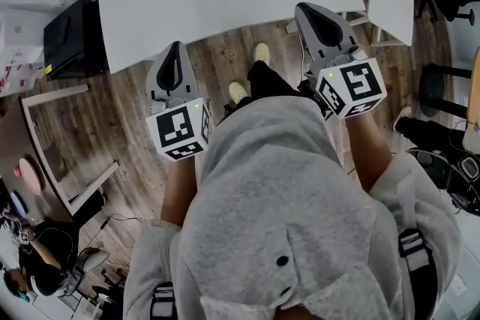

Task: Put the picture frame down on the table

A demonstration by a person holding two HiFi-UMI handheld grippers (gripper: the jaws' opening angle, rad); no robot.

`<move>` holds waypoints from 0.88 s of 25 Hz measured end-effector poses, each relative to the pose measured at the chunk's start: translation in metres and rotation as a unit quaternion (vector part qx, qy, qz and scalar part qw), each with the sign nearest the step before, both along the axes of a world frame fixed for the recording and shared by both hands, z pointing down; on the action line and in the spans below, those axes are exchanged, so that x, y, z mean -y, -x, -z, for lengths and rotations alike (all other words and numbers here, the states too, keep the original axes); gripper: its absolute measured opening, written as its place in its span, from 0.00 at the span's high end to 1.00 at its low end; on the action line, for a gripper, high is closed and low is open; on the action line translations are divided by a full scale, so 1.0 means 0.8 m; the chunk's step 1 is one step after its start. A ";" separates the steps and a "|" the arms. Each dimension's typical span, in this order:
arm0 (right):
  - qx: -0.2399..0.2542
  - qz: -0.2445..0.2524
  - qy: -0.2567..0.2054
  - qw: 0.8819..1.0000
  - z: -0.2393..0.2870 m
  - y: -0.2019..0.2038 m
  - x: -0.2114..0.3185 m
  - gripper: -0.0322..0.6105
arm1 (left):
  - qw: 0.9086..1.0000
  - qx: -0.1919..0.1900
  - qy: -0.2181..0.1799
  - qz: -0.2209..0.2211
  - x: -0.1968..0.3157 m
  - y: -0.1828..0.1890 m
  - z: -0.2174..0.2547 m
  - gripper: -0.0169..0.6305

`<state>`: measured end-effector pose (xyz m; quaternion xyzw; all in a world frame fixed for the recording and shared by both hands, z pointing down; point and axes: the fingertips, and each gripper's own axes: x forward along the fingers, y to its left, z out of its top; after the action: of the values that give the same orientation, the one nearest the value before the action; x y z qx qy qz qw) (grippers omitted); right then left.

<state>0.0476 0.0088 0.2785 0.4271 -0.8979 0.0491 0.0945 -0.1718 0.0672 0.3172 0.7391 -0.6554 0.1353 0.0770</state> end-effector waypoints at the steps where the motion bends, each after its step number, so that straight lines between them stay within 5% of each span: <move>1: 0.000 -0.002 0.004 1.000 -0.003 -0.004 -0.003 0.91 | 1.000 0.000 0.000 -0.001 -0.002 -0.002 0.000 0.94; 22: 0.001 -0.023 0.022 0.999 -0.015 -0.030 0.012 0.91 | 0.999 0.006 -0.014 -0.030 0.023 -0.031 0.015 0.94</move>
<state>0.0712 -0.0009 0.2907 0.4457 -0.8865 0.0713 0.1021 -0.1469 0.0490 0.3054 0.7584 -0.6353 0.1328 0.0591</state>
